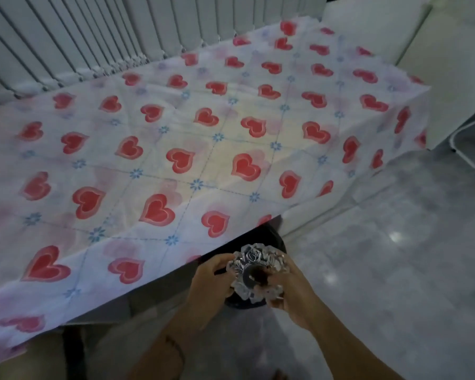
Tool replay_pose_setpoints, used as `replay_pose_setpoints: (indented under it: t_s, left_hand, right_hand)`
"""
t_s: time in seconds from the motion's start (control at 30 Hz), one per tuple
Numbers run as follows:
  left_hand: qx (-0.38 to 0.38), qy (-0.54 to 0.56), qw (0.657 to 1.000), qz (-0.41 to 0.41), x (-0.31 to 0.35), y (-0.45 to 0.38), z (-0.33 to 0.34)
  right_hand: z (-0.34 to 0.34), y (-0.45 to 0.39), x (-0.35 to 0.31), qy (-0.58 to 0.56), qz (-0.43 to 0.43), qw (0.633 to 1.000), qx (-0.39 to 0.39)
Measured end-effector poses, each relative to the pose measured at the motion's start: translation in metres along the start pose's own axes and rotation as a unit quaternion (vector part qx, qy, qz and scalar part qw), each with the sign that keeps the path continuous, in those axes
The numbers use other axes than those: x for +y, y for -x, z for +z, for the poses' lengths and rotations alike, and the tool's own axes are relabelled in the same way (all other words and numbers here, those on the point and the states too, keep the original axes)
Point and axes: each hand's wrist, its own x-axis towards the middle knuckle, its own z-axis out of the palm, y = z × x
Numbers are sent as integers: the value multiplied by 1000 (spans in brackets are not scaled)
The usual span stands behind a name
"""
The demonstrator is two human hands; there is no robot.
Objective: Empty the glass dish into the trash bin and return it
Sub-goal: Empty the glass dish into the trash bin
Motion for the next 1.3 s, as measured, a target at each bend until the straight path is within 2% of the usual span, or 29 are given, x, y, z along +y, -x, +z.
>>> replay_pose_setpoints:
  t_s: [0.03, 0.1, 0.23, 0.33, 0.4, 0.5, 0.57, 0.73, 1.0, 1.03, 1.07, 1.1, 1.13, 1.17, 1.23, 1.3]
  left_hand:
    - [-9, 5, 1000, 1, -5, -8, 0]
    - [-22, 1, 1000, 2, -56, -46, 11]
    - [-3, -24, 1000, 13, -128, -108, 14]
    - [93, -126, 984, 83, -177, -151, 11]
    - [190, -212, 949, 134, -207, -175, 5]
    - [246, -275, 912, 176, -247, -212, 1]
    - [247, -270, 919, 150, -265, -228, 2]
    - [197, -165, 962, 95, -276, -235, 5]
    - [171, -195, 962, 83, -273, -233, 19]
    - [162, -201, 961, 95, -273, -233, 23]
    - [154, -206, 960, 108, -273, -233, 27]
    - [146, -210, 959, 122, -273, -234, 31]
    - [138, -215, 958, 132, -274, -234, 35]
    - [130, -220, 957, 139, -274, -235, 38]
    - [115, -226, 956, 146, -277, -237, 42]
    - [112, -232, 955, 148, -277, -238, 43]
  right_hand:
    - [-2, -11, 5, -7, 7, 1000, -5]
    - [-12, -59, 45, -29, 5, 999, -19]
    - [-26, -130, 99, -38, 15, 998, -42]
    - [-37, -186, 133, -37, 11, 999, -31]
    - [-42, -213, 149, -49, 5, 999, -22]
    - [-47, -243, 163, -33, -27, 999, -20]
    - [-48, -255, 167, -14, -49, 999, -17]
    - [-44, -262, 166, 46, -106, 993, -4]
    - [-45, -256, 165, 88, -163, 979, 84]
    - [-47, -257, 167, 132, -199, 965, 109]
    - [-49, -258, 168, 204, -252, 936, 140]
    - [-51, -257, 168, 297, -314, 887, 163]
    - [-52, -257, 168, 400, -377, 817, 178]
    - [-54, -258, 168, 497, -430, 731, 184]
    - [-60, -261, 166, 633, -490, 574, 173]
    - [-68, -265, 162, 697, -530, 459, 150]
